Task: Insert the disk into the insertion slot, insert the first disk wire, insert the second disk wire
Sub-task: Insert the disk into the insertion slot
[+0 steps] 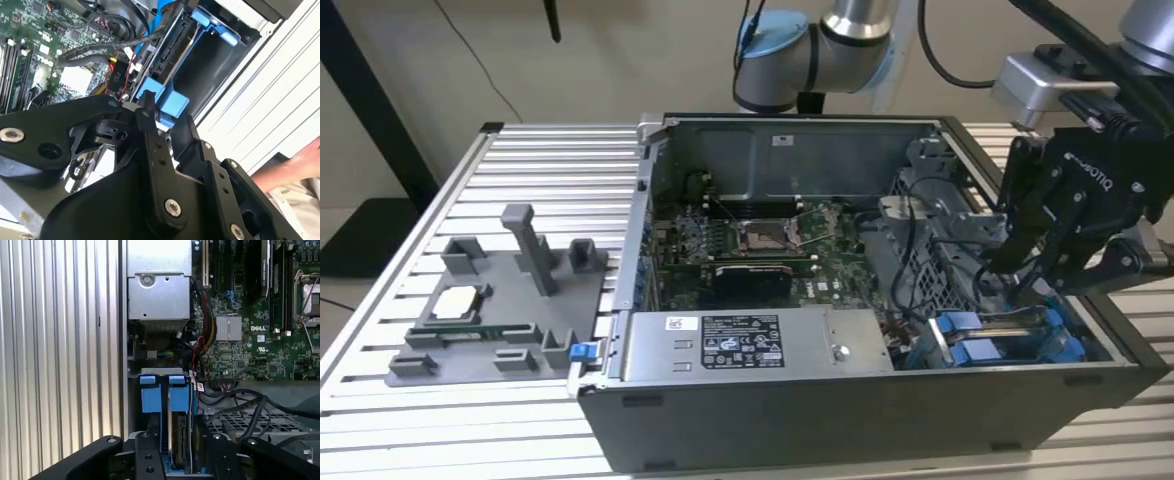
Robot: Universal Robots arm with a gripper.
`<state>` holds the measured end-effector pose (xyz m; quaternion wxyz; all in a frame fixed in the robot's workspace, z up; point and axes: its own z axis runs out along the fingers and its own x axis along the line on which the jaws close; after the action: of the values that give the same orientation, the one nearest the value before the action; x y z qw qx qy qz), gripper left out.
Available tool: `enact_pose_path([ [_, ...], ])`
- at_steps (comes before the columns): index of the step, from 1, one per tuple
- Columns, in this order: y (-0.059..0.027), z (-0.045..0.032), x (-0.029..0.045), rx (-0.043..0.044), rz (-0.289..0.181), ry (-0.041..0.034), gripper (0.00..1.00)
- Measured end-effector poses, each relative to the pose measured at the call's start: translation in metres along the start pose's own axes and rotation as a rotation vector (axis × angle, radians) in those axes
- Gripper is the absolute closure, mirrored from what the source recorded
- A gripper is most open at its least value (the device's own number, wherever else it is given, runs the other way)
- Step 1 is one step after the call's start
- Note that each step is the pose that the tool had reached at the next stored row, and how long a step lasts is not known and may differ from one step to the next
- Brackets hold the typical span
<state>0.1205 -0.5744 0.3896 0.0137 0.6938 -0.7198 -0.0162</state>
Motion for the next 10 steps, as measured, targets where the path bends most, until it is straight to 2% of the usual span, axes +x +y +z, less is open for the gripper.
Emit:
enact_pose_path([
  [5, 0.0004, -0.0079, -0.0024, -0.0001, 0.000, 0.0000, 0.00],
  [10, 0.0007, -0.0095, -0.0102, -0.0001, 0.000, 0.0001, 0.00],
])
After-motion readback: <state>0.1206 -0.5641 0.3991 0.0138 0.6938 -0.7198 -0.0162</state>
